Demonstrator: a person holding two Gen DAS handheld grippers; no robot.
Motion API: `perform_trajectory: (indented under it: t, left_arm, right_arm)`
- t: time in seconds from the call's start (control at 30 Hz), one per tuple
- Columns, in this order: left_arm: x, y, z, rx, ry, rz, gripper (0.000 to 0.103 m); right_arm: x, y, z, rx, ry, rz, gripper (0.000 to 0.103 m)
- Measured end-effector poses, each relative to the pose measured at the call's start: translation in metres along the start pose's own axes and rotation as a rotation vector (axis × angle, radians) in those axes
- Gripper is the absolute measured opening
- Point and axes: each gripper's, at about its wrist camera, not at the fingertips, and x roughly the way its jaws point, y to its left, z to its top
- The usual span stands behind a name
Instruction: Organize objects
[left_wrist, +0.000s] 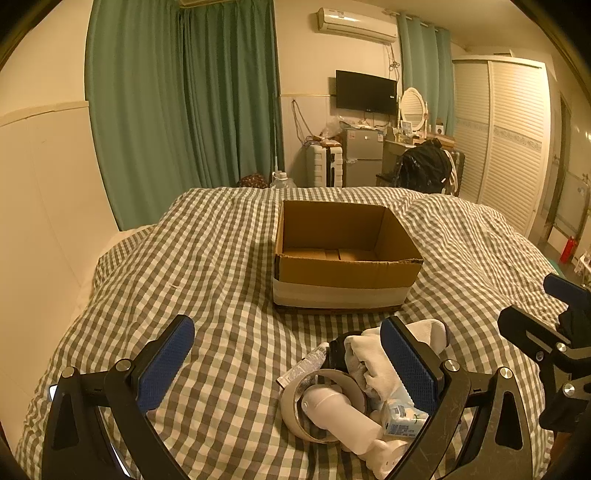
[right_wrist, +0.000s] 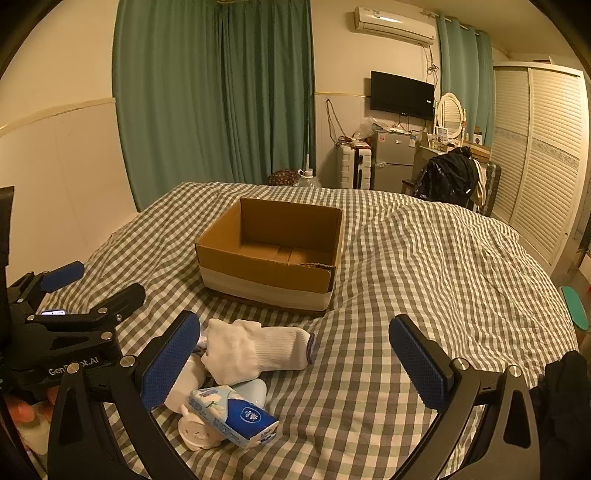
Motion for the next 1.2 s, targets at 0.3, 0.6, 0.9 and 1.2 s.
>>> perform_trajectory:
  t: [0.3,0.6,0.9,1.2]
  left_arm:
    - [0.011,0.002,-0.012,0.015,0.029,0.016,0.103]
    - [0.05,0.001,-0.038,0.031,0.145,0.008,0.1]
    - [0.088,0.005,-0.063,0.031,0.271,-0.01,0.073]
    - [0.094,0.009,-0.065,0.021,0.281,-0.066,0.017]
  right_arm:
    - [0.001,0.002,-0.001,-0.011,0.001,0.003,0.103]
    - [0.022,-0.006,-0.012,-0.013,0.045,-0.028,0.103]
    - [0.053,-0.009,-0.024,-0.023,0.117,-0.03,0.103]
    - [0.068,0.011,-0.029,-0.049,0.171,0.05,0.103]
